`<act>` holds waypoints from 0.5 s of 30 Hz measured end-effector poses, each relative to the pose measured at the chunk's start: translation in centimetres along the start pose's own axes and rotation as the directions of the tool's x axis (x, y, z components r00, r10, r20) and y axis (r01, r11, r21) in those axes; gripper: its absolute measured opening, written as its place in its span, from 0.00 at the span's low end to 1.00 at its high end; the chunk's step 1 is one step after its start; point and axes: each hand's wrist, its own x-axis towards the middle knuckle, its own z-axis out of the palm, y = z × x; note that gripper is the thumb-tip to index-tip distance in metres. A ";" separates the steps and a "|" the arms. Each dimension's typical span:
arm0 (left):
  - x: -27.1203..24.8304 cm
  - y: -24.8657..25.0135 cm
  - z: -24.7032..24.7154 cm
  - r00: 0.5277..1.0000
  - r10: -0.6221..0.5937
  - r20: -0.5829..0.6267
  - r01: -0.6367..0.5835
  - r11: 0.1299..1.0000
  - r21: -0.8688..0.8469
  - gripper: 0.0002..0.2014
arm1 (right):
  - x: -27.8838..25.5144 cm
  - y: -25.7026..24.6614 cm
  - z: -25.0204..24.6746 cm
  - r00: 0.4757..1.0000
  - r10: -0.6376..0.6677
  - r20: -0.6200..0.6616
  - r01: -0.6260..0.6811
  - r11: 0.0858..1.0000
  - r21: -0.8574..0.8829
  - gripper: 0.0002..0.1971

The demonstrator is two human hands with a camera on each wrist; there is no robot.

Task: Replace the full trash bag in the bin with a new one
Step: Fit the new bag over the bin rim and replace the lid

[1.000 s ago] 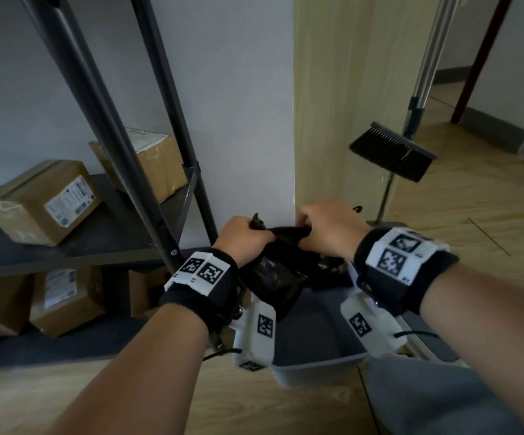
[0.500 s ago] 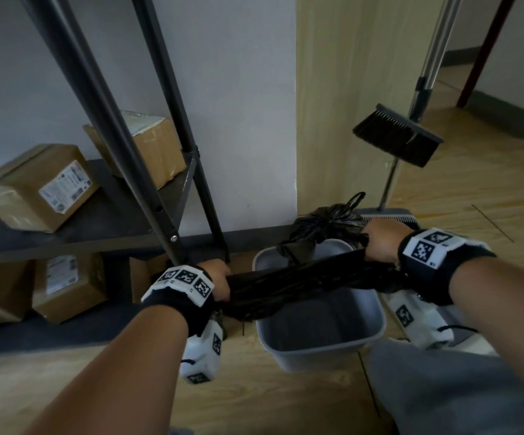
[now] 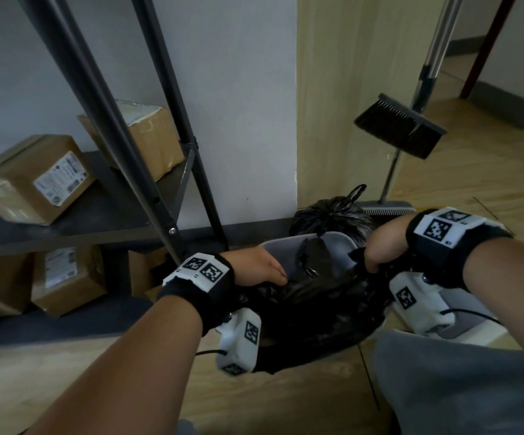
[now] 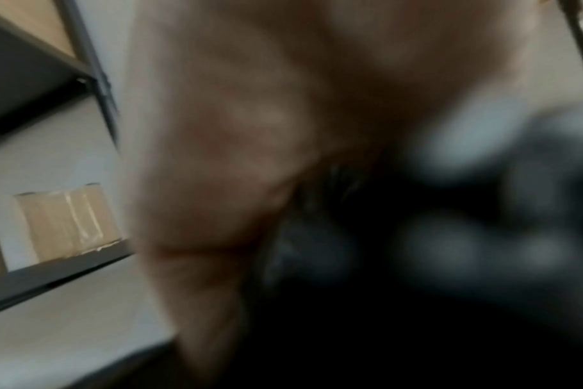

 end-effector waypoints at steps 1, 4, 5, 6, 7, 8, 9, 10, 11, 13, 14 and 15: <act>-0.2 -0.1 0.0 1.000 -0.011 0.022 0.011 1.000 -0.012 0.15 | 0.2 0.3 0.1 0.997 0.007 0.076 -0.008 1.000 0.014 0.07; -0.7 -0.6 -0.1 0.998 -0.013 0.057 0.020 0.994 -0.110 0.15 | 0.3 0.7 0.2 0.986 0.008 0.168 -0.015 0.999 0.045 0.07; -0.8 -0.8 0.0 0.999 0.000 0.049 0.007 0.990 -0.138 0.13 | 0.2 0.8 0.2 0.993 -0.003 0.119 -0.001 1.000 0.030 0.07; -0.7 -1.0 0.0 1.000 0.016 0.025 -0.011 0.985 -0.175 0.12 | 0.2 0.9 0.2 0.999 -0.031 0.016 0.031 0.999 0.014 0.08; -0.6 -1.3 0.1 0.999 0.027 -0.022 -0.032 0.972 -0.234 0.12 | 0.4 1.0 0.3 0.991 -0.062 -0.121 0.065 0.998 0.017 0.09; -0.4 -1.6 0.1 0.995 0.021 -0.095 -0.049 0.951 -0.307 0.13 | 0.9 1.1 0.4 0.964 -0.086 -0.250 0.104 0.993 0.058 0.10; -0.1 -2.0 0.2 0.983 -0.006 -0.185 -0.067 0.920 -0.387 0.15 | 1.3 1.2 0.5 0.935 -0.091 -0.342 0.137 0.984 0.111 0.10; 0.1 -2.4 0.2 0.960 -0.051 -0.274 -0.084 0.883 -0.461 0.16 | 2.0 1.3 0.6 0.909 -0.096 -0.405 0.166 0.976 0.140 0.10; 0.3 -2.7 0.3 0.934 -0.099 -0.344 -0.100 0.851 -0.516 0.17 | 2.3 1.3 0.6 0.892 -0.094 -0.442 0.176 0.973 0.147 0.15; 0.8 -3.0 0.5 0.897 -0.132 -0.422 -0.132 0.831 -0.541 0.18 | 2.5 1.0 0.9 0.831 -0.107 -0.546 0.194 0.975 0.104 0.29; 1.2 -3.0 0.6 0.891 -0.120 -0.437 -0.136 0.850 -0.510 0.19 | 2.4 0.4 0.9 0.749 -0.152 -0.645 0.278 0.956 0.097 0.29; 1.5 -3.0 0.9 0.892 -0.106 -0.439 -0.125 0.876 -0.466 0.20 | 2.0 -0.5 1.0 0.643 -0.200 -0.739 0.389 0.917 0.090 0.23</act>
